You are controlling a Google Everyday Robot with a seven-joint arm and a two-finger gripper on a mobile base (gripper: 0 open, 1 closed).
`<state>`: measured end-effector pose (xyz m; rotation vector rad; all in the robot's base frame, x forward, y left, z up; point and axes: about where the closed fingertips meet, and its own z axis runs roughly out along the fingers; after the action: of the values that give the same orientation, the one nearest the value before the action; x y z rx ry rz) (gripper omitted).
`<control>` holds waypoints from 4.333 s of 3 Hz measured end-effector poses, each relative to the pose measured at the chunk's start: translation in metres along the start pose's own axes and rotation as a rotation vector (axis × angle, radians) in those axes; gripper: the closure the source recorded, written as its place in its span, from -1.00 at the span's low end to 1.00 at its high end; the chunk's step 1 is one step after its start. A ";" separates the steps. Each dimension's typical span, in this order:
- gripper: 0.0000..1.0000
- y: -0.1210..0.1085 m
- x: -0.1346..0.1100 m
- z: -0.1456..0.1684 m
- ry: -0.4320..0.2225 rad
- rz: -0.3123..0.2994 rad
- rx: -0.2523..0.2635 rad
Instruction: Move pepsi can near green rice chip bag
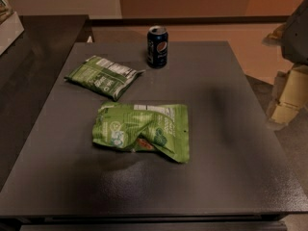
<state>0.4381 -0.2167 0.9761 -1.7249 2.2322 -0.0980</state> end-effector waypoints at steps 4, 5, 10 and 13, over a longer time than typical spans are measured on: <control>-1.00 -0.044 -0.045 0.017 -0.179 0.040 0.074; -1.00 -0.076 -0.074 0.038 -0.274 0.055 0.075; -1.00 -0.190 -0.172 0.131 -0.545 0.264 0.051; -1.00 -0.203 -0.218 0.166 -0.606 0.375 0.061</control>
Offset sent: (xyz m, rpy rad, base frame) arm 0.0115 0.0055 0.0017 0.0364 -0.0590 -0.0341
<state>0.7236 -0.0410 0.9138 -1.0784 2.0041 0.3856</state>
